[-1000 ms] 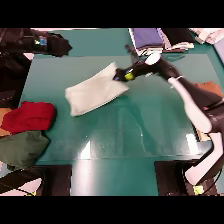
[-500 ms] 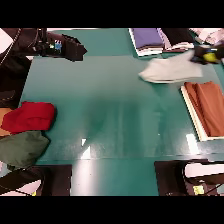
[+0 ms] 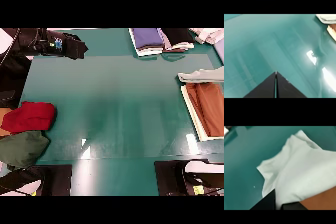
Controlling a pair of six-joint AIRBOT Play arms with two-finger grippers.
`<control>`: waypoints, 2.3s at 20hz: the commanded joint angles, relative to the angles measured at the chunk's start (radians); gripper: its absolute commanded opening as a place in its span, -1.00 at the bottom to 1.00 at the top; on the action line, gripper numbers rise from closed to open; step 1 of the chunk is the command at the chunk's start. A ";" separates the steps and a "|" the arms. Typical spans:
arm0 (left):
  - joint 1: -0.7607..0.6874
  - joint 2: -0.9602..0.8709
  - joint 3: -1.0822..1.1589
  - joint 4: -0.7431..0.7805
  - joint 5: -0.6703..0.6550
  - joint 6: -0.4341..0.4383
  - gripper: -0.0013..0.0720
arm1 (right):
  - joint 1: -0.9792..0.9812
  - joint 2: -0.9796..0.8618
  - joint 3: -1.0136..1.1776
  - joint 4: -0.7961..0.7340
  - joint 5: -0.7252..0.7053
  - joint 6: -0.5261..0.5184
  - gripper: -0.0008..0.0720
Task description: Fold the shirts.
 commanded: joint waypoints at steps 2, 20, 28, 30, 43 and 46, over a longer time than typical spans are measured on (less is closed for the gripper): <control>0.000 0.001 0.000 0.000 0.002 -0.008 -0.89 | -0.019 0.090 0.001 0.029 -0.054 0.001 -0.93; 0.000 0.001 0.000 0.003 -0.011 0.023 -0.89 | -0.089 0.381 -0.467 -0.395 0.187 -0.007 -0.93; 0.000 0.001 0.000 0.002 -0.014 0.039 -0.89 | -0.065 0.413 -0.495 -0.492 0.230 0.011 0.77; 0.000 0.001 0.000 0.000 -0.015 0.039 -0.88 | -0.002 0.414 -0.400 -0.373 0.230 0.013 0.76; 0.000 0.001 0.000 0.000 0.035 0.039 -0.88 | 0.806 0.413 -0.345 -0.136 -0.002 0.007 -0.36; 0.000 0.001 0.000 0.000 0.048 0.039 -0.88 | 0.869 0.413 -0.347 -0.136 -0.027 -0.002 -0.93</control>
